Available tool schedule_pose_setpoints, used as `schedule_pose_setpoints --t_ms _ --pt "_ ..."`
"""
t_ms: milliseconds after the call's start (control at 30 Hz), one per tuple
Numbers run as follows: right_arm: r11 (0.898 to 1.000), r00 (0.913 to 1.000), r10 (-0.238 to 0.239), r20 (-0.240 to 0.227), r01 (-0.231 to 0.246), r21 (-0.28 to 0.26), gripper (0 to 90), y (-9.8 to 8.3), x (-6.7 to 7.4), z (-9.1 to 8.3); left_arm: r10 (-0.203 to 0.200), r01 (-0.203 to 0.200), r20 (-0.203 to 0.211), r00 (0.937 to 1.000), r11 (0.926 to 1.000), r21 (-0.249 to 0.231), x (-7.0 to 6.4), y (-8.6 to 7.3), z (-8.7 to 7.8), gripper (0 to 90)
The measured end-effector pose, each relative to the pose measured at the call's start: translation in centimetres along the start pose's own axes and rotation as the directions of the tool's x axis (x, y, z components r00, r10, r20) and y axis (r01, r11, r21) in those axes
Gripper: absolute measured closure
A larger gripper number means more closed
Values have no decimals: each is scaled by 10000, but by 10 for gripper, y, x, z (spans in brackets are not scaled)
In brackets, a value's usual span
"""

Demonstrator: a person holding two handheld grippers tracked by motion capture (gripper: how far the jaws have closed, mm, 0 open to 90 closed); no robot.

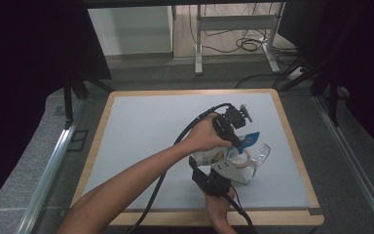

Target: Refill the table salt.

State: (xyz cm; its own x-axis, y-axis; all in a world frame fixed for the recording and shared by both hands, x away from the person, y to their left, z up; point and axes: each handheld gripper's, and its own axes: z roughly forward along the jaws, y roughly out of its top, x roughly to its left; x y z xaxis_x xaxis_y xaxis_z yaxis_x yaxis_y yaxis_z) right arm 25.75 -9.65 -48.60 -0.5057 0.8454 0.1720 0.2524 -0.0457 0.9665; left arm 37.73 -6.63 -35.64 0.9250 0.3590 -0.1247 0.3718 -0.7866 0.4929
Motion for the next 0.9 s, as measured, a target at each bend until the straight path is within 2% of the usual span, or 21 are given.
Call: schedule_pose_setpoints --t_ms 900 --pt "9997 9997 225 -19 -225 8 509 1 -1 1 49 -50 70 10000 9999 165 2 3 2 898"
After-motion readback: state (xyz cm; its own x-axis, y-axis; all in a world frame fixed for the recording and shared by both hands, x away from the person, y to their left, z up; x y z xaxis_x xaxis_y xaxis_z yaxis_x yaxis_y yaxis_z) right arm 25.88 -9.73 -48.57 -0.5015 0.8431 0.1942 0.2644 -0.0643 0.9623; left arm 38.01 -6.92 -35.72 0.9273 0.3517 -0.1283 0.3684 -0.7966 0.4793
